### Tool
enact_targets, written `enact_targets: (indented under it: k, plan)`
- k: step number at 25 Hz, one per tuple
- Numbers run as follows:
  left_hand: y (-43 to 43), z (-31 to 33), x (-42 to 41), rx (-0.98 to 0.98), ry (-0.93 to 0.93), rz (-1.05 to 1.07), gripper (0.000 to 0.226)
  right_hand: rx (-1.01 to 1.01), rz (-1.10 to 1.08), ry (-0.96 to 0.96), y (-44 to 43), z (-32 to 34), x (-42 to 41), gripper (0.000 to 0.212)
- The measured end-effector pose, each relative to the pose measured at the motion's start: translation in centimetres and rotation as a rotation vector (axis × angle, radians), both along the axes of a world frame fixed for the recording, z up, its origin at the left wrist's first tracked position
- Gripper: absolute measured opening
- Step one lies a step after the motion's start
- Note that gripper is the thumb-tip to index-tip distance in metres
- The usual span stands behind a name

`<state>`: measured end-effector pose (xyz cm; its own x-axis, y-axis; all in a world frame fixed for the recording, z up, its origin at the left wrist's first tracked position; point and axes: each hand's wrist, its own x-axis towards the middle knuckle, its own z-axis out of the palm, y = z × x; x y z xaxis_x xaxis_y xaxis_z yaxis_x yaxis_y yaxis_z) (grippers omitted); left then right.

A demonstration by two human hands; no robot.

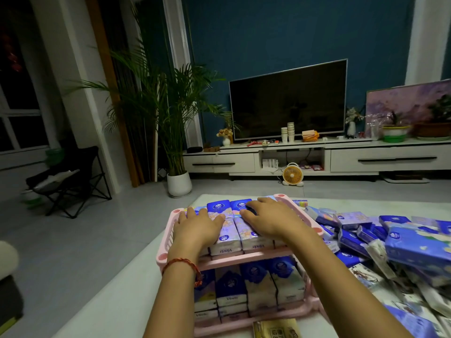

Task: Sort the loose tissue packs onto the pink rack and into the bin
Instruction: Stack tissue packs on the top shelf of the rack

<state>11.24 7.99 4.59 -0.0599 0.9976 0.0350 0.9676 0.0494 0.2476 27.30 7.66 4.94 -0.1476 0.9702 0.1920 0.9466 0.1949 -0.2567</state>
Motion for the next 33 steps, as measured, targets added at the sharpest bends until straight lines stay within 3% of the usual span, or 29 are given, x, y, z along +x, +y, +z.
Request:
enact_targets:
  k: [3, 7, 9, 11, 13, 14, 16, 19, 21, 24, 27, 33]
  plan:
    - [0.1, 0.3, -0.2, 0.038, -0.077, 0.027, 0.063, 0.040, 0.022, 0.102, -0.6, 0.4, 0.1, 0.051]
    - [-1.5, 3.3, 0.4, 0.480, -0.474, 0.085, 0.052, 0.165, 0.044, 0.510, -2.3, 3.2, 3.2, 0.045]
    - [-3.7, 5.4, 2.9, 0.594, -0.659, -0.015, 0.038, 0.141, -0.002, 0.648, -3.4, 5.1, 6.8, 0.032]
    - [-6.3, 7.1, 7.1, 0.365, -1.029, -0.275, 0.029, 0.046, -0.082, 0.775, -5.1, 6.1, 10.9, 0.022]
    - [-8.4, 7.5, 11.5, -0.033, -1.250, -0.577, 0.025, -0.041, -0.201, 0.686, -6.6, 5.8, 14.8, 0.022]
    - [-9.0, 7.1, 13.9, -0.195, -1.212, -0.678, 0.024, -0.093, -0.264, 0.612, -7.6, 5.3, 16.7, 0.022]
    - [-9.4, 5.1, 18.2, -0.354, -0.921, -0.770, 0.023, -0.214, -0.373, 0.555, -9.5, 3.9, 19.8, 0.023]
    - [-9.0, 1.0, 22.7, -0.288, -0.349, -0.789, 0.034, -0.215, -0.538, 0.557, -11.1, 1.3, 23.7, 0.029]
    - [-8.4, -0.9, 23.4, -0.270, -0.208, -0.725, 0.038, -0.133, -0.597, 0.467, -11.0, -0.3, 25.3, 0.038]
    - [-7.3, -1.8, 23.0, -0.294, -0.201, -0.649, 0.043, -0.133, -0.639, 0.315, -10.7, -1.3, 26.8, 0.046]
    - [-6.7, -1.1, 22.6, -0.271, -0.283, -0.636, 0.031, -0.214, -0.663, 0.110, -11.5, -1.6, 27.7, 0.038]
    - [-7.5, -1.1, 24.6, -0.247, -0.397, -0.673, 0.032, -0.159, -0.527, 0.352, -12.0, -1.4, 26.7, 0.038]
